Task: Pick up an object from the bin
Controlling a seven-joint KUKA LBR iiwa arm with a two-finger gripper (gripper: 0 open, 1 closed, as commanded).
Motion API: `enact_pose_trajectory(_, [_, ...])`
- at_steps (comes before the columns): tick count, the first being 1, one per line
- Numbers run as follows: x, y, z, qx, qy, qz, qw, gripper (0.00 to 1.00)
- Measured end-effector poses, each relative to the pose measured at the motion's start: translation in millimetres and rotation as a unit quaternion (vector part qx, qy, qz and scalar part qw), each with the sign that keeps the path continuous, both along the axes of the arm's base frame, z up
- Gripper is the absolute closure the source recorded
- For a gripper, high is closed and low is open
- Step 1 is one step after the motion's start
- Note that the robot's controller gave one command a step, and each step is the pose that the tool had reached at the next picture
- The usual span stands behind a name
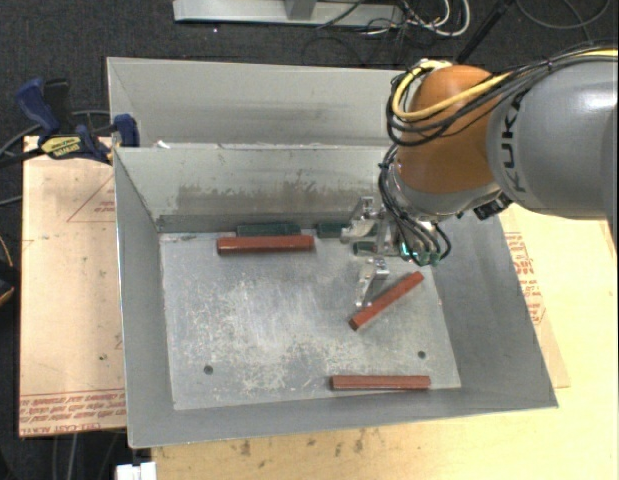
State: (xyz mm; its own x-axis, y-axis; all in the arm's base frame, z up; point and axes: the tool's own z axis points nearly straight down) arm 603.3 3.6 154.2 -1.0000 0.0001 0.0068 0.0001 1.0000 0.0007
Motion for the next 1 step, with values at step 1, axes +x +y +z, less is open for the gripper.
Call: enact_pose_trajectory(1, [1.8, 0.0, 4.8, 0.000, -0.0040, 0.000, 1.0000, 0.00])
